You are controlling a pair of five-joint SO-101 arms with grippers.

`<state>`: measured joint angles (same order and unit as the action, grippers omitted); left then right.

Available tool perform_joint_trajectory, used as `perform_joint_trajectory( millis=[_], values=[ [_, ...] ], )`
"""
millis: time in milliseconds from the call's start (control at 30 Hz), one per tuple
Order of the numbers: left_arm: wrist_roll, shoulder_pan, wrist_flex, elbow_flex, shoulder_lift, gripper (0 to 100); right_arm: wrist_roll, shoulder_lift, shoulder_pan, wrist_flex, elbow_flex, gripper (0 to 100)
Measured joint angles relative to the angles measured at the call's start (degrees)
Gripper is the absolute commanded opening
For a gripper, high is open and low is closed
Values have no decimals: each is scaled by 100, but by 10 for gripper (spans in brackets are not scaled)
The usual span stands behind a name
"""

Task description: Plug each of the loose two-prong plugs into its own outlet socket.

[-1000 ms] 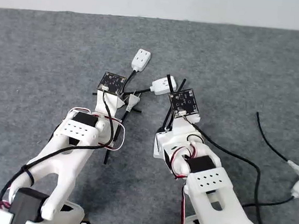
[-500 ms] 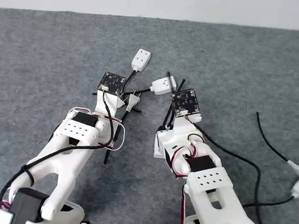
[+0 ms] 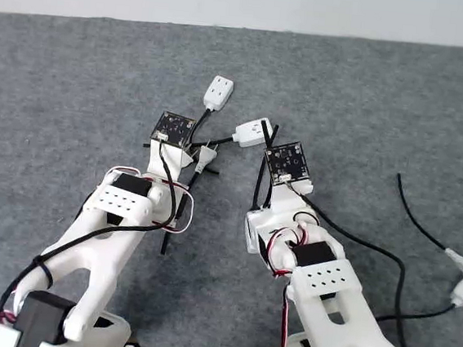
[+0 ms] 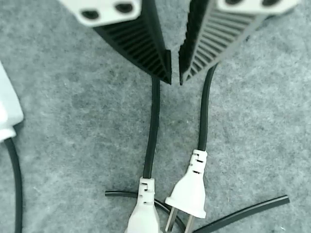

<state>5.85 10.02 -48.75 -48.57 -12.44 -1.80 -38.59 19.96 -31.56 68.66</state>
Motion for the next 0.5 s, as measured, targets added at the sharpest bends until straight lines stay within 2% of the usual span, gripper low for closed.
perform_joint_trajectory(
  millis=[167,500],
  values=[
    [0,0,0,0,0,22,-738,-97,193,-158,97,8],
    [0,0,0,-70,0,22,-1284,-123,237,-923,70,8]
  ],
)
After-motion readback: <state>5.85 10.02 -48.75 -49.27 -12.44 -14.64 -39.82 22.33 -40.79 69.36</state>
